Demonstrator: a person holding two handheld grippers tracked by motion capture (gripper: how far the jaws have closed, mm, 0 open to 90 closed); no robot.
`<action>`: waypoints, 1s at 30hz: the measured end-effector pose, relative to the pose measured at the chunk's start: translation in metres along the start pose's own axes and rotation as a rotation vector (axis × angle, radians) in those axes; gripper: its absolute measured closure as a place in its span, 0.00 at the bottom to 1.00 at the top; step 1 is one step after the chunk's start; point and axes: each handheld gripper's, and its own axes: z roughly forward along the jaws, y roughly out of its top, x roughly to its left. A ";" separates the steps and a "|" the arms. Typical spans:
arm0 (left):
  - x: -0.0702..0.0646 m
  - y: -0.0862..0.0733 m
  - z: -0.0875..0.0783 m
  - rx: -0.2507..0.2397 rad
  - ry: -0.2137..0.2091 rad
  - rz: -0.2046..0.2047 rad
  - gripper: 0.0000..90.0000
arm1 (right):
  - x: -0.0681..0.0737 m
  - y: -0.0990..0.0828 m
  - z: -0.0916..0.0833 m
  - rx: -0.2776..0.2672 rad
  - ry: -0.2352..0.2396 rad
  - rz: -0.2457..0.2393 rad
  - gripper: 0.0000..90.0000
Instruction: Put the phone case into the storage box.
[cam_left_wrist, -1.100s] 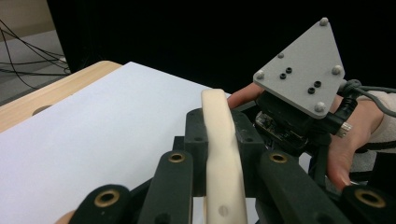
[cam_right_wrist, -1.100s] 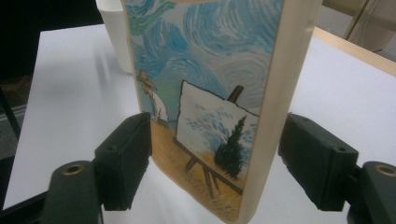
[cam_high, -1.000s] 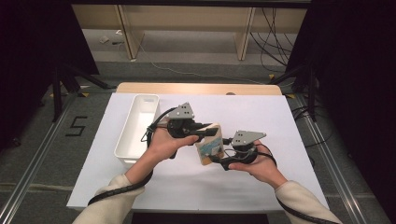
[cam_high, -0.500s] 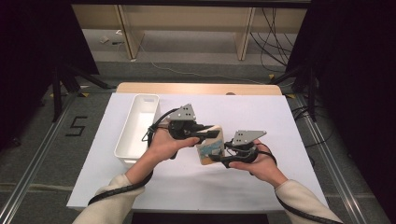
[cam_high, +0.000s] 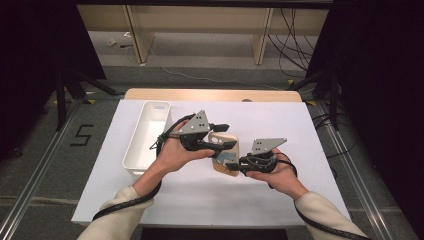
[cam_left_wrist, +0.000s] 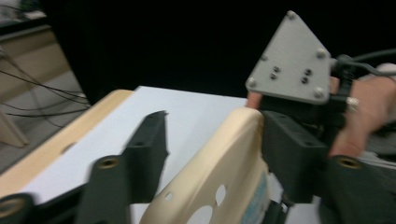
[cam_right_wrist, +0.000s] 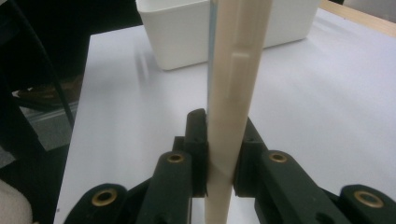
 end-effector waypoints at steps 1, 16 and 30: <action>0.000 0.000 0.000 -0.004 0.012 -0.007 0.32 | 0.001 0.001 0.000 0.006 -0.005 0.005 0.89; 0.003 -0.009 -0.011 -0.001 0.132 -0.097 0.07 | 0.002 0.005 0.003 -0.019 -0.150 0.087 0.89; 0.004 -0.014 -0.008 -0.016 0.246 -0.146 0.00 | 0.004 0.014 0.019 -0.041 -0.231 0.119 0.89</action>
